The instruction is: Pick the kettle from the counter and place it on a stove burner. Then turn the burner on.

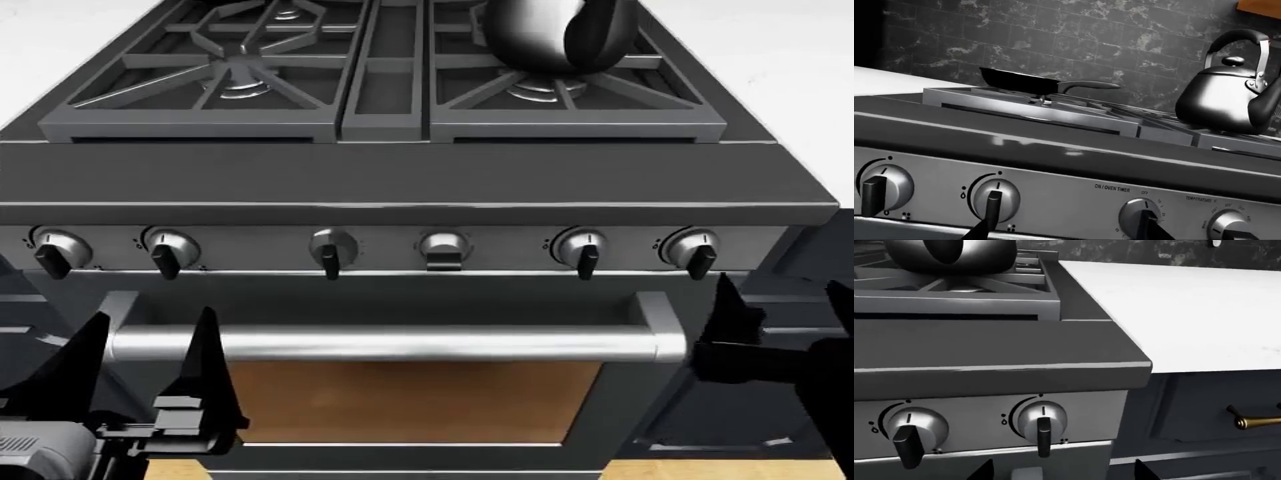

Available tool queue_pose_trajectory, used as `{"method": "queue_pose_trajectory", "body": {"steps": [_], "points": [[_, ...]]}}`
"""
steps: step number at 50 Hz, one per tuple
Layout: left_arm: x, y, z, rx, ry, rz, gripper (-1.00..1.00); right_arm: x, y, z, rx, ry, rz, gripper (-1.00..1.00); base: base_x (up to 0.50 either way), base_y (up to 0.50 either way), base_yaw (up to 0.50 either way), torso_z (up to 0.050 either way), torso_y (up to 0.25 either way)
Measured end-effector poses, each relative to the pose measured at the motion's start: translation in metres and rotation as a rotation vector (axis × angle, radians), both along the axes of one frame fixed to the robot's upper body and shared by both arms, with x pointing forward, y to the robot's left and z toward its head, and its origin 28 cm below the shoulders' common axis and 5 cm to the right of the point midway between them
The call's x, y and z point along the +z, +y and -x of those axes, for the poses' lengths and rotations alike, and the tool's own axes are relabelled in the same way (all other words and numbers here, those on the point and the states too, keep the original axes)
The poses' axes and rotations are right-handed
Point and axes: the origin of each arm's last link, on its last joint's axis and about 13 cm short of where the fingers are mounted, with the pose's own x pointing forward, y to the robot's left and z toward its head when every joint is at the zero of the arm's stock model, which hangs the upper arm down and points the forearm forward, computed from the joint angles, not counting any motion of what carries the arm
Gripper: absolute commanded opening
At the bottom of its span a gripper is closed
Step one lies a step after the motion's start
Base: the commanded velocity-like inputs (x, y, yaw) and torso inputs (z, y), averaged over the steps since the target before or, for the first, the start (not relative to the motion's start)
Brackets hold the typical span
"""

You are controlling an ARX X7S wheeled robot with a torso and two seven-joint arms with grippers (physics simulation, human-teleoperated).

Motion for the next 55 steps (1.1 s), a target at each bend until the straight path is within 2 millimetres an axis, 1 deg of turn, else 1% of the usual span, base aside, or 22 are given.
{"method": "queue_pose_trajectory", "body": {"steps": [17,45,55], "points": [[-0.002,0.000,-0.001,0.005,0.007,-0.004,1.00,0.003,0.003,-0.023,0.065,0.001,0.006,1.00,0.00,0.00,0.00,0.000,0.000],[-0.006,-0.001,-0.004,0.012,0.018,-0.007,1.00,0.001,0.001,-0.046,0.069,0.033,0.005,1.00,0.00,0.00,0.00,0.000,0.000],[-0.008,-0.001,-0.005,0.016,0.023,-0.006,1.00,-0.005,0.000,-0.051,0.063,0.059,0.000,1.00,0.00,0.00,0.00,0.000,0.000]]}}
